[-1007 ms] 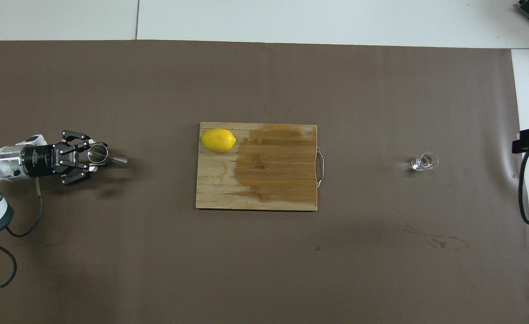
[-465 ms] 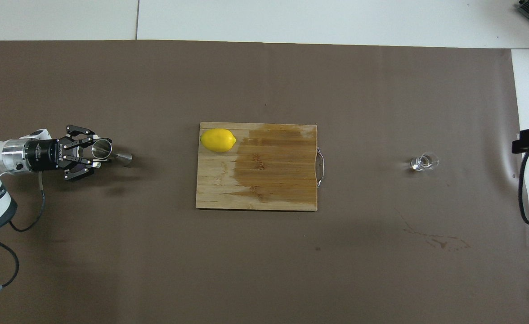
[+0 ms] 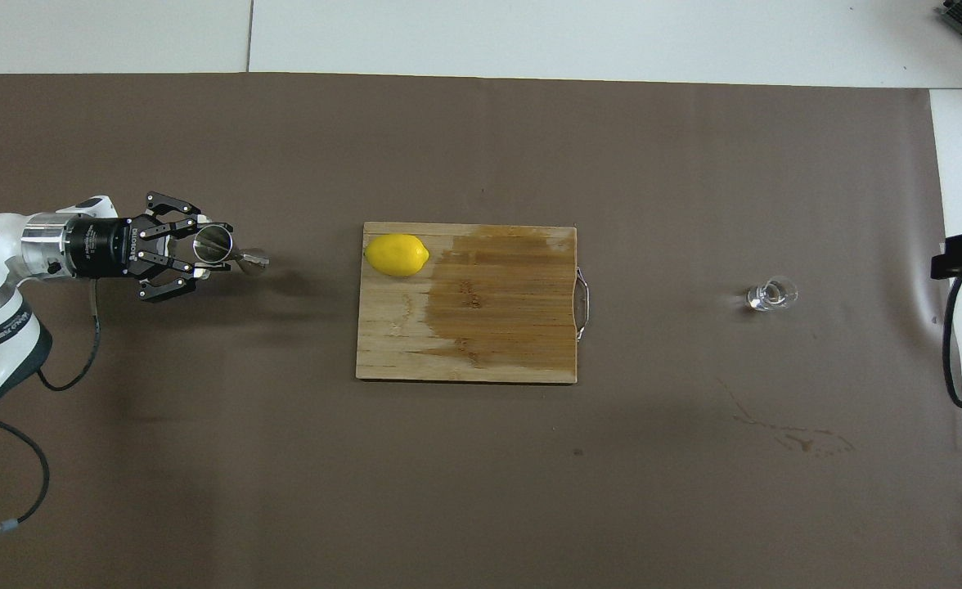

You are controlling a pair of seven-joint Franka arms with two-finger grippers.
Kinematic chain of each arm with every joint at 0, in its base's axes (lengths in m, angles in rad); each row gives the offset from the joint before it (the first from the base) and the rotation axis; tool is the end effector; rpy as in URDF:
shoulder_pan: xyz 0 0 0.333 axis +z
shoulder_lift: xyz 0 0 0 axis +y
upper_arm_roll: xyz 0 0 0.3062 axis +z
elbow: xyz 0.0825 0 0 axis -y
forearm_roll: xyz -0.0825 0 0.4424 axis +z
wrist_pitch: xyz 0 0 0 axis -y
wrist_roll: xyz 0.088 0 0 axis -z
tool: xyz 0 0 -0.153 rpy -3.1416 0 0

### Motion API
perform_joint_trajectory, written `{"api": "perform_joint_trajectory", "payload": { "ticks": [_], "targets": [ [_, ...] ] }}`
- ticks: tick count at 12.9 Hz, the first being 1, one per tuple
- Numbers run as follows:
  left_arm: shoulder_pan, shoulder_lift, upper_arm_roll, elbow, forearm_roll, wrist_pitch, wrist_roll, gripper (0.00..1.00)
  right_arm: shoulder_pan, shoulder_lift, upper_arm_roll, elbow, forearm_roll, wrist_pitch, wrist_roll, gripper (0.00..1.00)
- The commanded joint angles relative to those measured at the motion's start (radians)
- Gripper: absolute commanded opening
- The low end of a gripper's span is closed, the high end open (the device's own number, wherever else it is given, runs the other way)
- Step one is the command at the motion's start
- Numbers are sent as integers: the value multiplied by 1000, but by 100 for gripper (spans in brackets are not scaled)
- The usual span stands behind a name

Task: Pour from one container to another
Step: 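Carry the jigger cup with the left gripper onto the cutting board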

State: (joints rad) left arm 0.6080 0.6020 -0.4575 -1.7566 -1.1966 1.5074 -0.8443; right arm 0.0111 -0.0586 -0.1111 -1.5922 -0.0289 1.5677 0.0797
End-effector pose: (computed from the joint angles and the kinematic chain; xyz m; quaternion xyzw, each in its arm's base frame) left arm 0.6547 -0.0275 0.2588 0.5188 0.4740 -0.5175 0.4883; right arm 0.5931 -0.0655 0.5923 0.9957 -0.0900 0.0168 0.0114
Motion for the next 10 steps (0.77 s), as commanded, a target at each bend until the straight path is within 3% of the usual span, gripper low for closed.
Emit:
{"api": "perform_joint_trajectory", "payload": {
  "ticks": [1, 6, 10],
  "targets": [
    [-85, -89, 19, -43, -70, 51, -41, 36, -11, -23, 7, -22, 29, -1, -17, 100],
    [-241, -160, 22, -105, -202, 189, -41, 36, -13, -23, 7, -22, 29, -1, -17, 100],
    [-367, -172, 25, -138, -342, 298, -16, 37, -13, -21, 7, -22, 29, -1, -17, 100]
  ]
}}
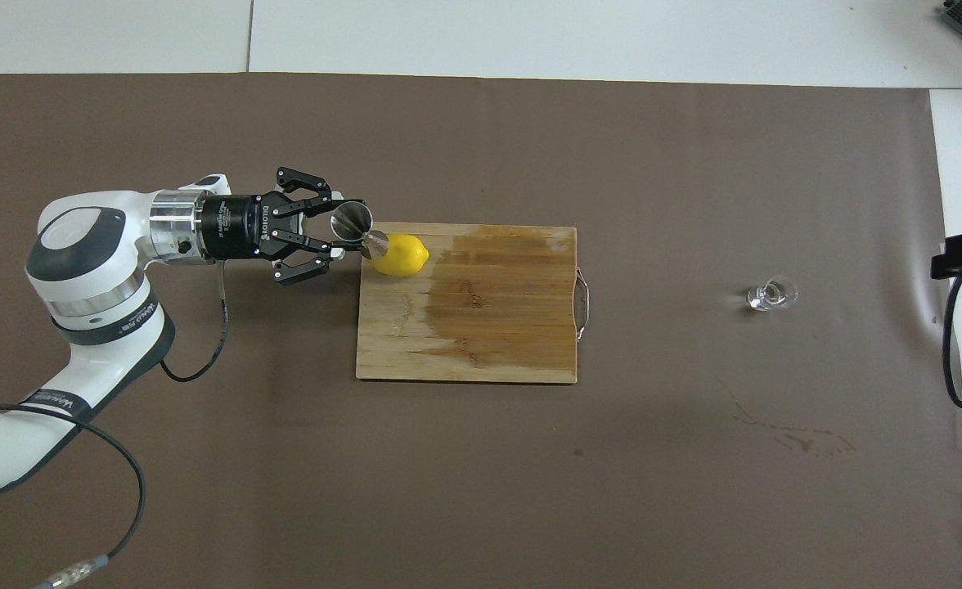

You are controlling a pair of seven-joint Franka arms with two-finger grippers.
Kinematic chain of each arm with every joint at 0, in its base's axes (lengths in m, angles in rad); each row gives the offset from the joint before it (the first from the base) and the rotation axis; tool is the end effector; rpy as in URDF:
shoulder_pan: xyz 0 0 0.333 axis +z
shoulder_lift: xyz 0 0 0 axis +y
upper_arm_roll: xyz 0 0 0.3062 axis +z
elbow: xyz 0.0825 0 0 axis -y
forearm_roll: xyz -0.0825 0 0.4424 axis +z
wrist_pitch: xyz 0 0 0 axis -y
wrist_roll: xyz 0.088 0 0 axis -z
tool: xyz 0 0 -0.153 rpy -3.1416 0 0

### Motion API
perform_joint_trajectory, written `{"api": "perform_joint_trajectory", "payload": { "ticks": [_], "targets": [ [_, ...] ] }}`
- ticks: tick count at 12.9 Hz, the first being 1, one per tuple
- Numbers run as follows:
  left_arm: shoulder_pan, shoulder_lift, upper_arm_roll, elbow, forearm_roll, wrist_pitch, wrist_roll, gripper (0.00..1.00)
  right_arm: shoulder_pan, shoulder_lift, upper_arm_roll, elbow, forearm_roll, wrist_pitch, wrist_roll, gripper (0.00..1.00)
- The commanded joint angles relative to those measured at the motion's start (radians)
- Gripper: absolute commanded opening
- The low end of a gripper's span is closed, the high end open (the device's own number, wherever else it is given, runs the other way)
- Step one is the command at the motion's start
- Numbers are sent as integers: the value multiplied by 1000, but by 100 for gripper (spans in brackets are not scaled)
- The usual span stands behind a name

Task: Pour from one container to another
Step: 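Carry the jigger cup with the left gripper onto the cutting board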

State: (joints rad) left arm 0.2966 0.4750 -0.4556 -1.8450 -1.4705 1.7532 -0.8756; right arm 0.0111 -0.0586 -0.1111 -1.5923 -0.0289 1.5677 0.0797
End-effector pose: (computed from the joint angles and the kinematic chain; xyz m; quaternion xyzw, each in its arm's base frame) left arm 0.6506 -0.2199 0.2956 0.5054 0.4904 -0.5146 0.4892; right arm 0.5931 -0.0655 0.5923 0.9957 -0.0900 0.0167 0.0114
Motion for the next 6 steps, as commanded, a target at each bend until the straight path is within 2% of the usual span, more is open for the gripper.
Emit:
{"api": "perform_joint_trajectory", "payload": {
  "ticks": [1, 6],
  "targets": [
    [-86, -44, 23, -51, -92, 84, 38, 37, -13, -21, 7, -21, 29, -1, -17, 100],
    [-230, -52, 31, -83, -189, 227, 118, 37, -13, -21, 7, -21, 29, -1, -17, 100]
  ]
}}
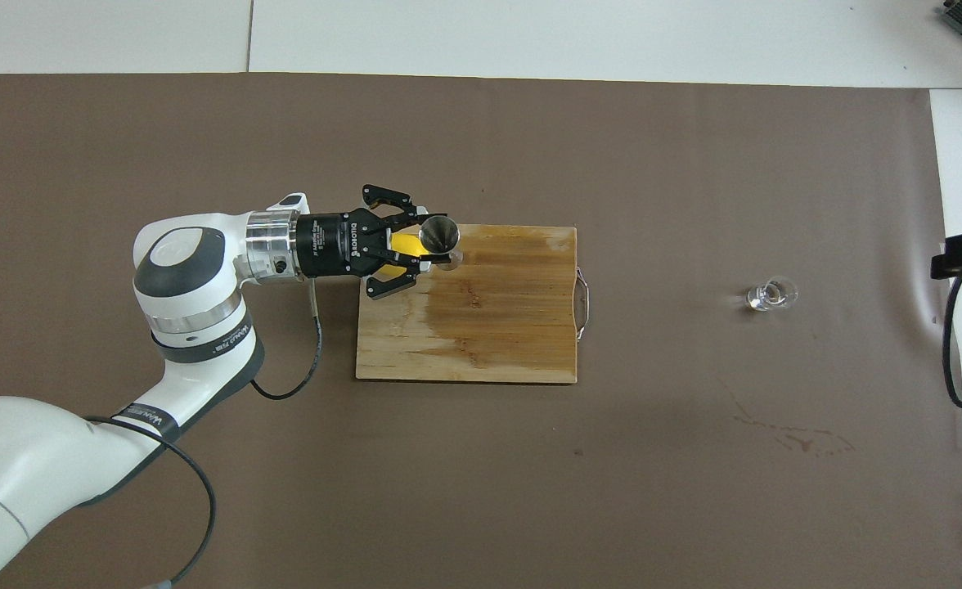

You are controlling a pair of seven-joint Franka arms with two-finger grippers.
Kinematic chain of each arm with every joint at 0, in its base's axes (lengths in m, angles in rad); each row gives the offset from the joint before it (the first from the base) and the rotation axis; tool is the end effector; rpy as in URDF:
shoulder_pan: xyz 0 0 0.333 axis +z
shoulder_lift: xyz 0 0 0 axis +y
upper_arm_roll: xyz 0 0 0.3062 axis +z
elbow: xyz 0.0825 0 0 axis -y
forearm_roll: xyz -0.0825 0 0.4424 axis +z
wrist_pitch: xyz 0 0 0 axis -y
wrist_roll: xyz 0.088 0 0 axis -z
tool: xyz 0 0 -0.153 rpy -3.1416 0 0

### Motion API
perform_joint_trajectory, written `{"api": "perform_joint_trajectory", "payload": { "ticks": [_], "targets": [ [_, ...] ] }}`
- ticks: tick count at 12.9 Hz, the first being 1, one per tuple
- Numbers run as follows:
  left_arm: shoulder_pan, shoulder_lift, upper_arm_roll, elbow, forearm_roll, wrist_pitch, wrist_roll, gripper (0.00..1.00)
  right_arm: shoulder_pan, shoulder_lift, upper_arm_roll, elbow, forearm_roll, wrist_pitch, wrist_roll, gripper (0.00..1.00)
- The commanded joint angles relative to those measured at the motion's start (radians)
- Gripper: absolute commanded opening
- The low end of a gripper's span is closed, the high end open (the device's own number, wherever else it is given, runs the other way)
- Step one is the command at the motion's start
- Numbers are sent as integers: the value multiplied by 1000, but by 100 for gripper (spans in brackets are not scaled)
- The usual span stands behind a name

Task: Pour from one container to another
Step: 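Carry the jigger cup with the left gripper onto the cutting board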

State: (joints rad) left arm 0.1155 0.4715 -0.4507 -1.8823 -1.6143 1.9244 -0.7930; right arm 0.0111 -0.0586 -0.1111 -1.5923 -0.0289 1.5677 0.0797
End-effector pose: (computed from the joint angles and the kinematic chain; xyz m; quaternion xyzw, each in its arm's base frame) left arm 0.6223 -0.3193 0.2749 0.5051 0.5020 -0.4972 0.4956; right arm 0.5931 -0.0655 0.5923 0.9957 -0.0900 0.0167 0.0114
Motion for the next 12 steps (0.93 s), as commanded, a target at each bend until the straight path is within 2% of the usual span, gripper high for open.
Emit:
{"api": "perform_joint_trajectory", "payload": {
  "ticks": [1, 6, 12],
  "targets": [
    [-75, -47, 26, -46, -47, 92, 67, 37, -13, -21, 7, -21, 29, -1, -17, 100],
    [-227, -1, 147, -35, -121, 110, 127, 36, -13, -21, 7, -21, 29, -1, -17, 100],
    [-238, 41, 147, -41, -131, 105, 207, 36, -13, -21, 7, -21, 29, -1, -17, 100]
  ]
}}
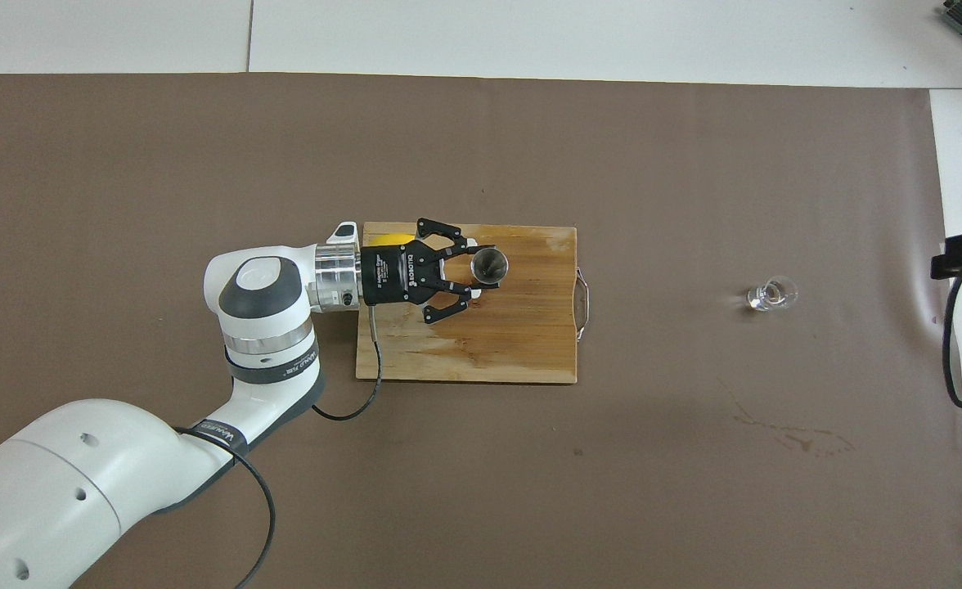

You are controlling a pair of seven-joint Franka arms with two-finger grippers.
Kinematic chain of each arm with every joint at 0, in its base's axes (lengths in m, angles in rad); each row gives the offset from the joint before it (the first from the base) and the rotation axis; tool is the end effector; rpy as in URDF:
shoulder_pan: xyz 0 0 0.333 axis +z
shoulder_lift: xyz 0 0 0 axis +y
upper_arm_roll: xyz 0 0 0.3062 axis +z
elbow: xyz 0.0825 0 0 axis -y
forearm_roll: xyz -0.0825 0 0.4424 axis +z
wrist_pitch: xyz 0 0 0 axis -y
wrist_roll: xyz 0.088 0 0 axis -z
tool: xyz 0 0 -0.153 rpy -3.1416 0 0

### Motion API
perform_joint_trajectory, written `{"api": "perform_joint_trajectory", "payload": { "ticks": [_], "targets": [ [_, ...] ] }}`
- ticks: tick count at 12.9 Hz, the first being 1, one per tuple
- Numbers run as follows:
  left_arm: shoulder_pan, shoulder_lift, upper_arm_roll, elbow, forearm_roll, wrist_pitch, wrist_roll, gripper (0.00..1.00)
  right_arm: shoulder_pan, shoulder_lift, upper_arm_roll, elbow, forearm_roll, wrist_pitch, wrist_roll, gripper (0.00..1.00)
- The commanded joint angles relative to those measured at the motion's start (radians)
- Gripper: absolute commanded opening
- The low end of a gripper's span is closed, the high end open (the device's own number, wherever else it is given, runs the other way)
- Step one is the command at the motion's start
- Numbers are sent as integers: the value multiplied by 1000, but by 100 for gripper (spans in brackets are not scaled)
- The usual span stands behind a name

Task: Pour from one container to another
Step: 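Lower the jigger cup onto the board and open the left gripper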

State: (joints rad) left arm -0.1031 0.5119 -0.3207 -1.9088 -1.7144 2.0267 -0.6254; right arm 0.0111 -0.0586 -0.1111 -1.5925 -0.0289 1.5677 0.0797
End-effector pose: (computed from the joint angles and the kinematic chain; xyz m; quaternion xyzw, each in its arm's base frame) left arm 0.5919 -0.3667 0.2128 0.5372 0.5100 -0.4526 0.4965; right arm 0.5931 -0.0655 0.5921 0.9957 -0.0900 0.0166 0.0114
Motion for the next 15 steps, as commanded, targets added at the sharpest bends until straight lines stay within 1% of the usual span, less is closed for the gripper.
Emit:
{"api": "perform_joint_trajectory", "payload": {
  "ticks": [1, 7, 9, 11, 14, 15],
  "targets": [
    [-20, 6, 17, -15, -31, 1, 39, 36, -13, -21, 7, -21, 29, -1, -17, 100],
    [-20, 25, 17, -13, -40, 0, 39, 37, -11, -21, 7, -21, 29, -1, -17, 100],
    [-21, 25, 17, -12, -45, 0, 39, 45, -11, -21, 7, -21, 29, -1, -17, 100],
    [-20, 25, 17, -10, -47, 1, 39, 49, -13, -21, 7, -21, 29, -1, -17, 100],
    [-21, 25, 19, -6, -54, 6, 39, 64, -11, -21, 7, -21, 29, -1, -17, 100],
    [-21, 25, 19, -3, -54, 7, 38, 72, -13, -21, 7, -21, 29, -1, -17, 100]
  ]
}}
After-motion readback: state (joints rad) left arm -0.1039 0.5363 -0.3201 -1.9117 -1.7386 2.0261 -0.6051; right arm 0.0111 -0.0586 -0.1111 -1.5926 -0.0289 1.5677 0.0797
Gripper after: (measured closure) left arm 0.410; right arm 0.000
